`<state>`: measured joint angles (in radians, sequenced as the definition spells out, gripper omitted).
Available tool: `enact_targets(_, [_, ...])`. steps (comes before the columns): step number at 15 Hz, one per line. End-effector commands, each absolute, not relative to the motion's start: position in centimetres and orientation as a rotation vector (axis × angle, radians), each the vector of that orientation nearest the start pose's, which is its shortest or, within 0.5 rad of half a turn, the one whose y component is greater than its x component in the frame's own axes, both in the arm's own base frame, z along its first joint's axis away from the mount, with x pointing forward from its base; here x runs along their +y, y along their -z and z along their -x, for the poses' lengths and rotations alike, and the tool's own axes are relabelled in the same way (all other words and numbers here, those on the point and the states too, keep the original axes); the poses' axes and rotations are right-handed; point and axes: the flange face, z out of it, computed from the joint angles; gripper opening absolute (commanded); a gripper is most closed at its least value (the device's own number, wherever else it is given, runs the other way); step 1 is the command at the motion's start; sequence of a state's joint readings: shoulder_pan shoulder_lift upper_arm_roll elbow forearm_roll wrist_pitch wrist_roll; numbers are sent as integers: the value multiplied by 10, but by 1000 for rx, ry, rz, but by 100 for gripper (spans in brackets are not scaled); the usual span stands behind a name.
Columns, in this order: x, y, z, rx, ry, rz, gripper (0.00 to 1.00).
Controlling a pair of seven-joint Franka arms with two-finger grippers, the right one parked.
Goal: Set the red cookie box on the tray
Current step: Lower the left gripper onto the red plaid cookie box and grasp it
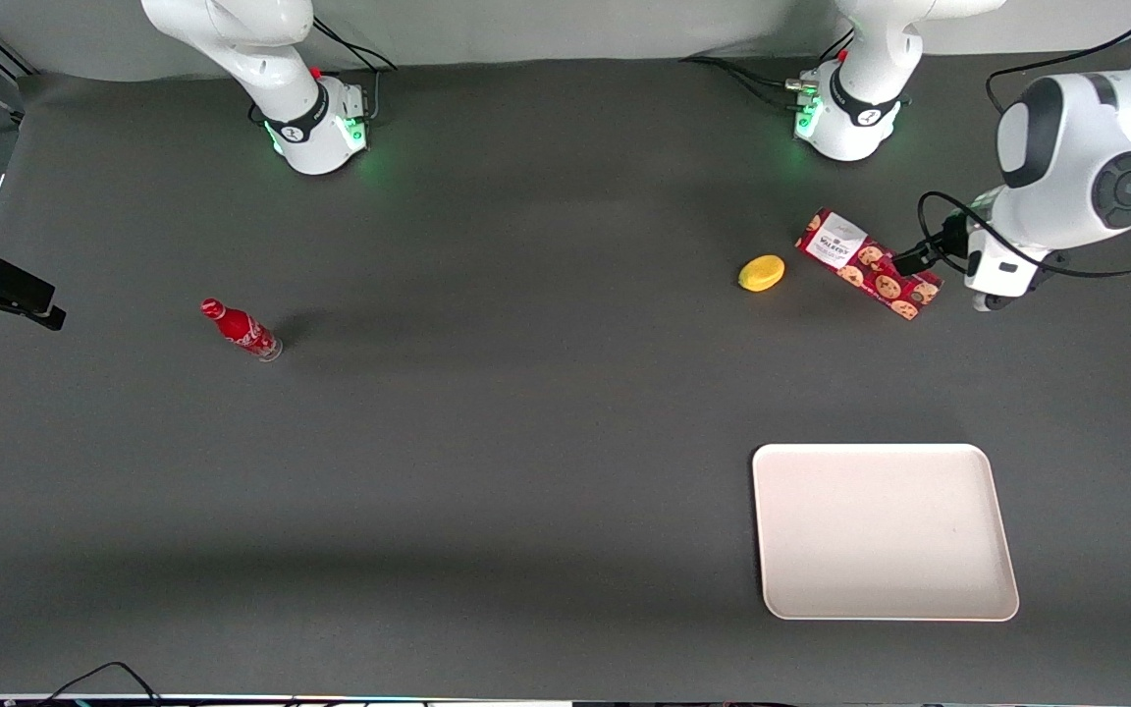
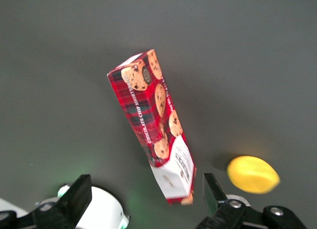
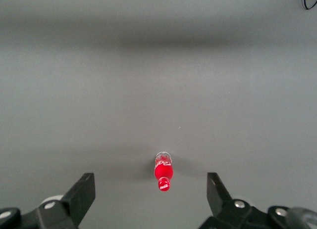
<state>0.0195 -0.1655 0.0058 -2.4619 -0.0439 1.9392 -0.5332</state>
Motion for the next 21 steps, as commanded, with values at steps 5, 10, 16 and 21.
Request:
enact_targets(5, [8,-240,-364,-1016,-389,2944,100])
enact_targets(10, [9,-209,-360,-1035,-399,2931,100])
enact_targets(16, [6,-209,-361,-1001,-495,2916,22])
enact_targets(21, [-4,-218,-372,-928,-582,2913,0])
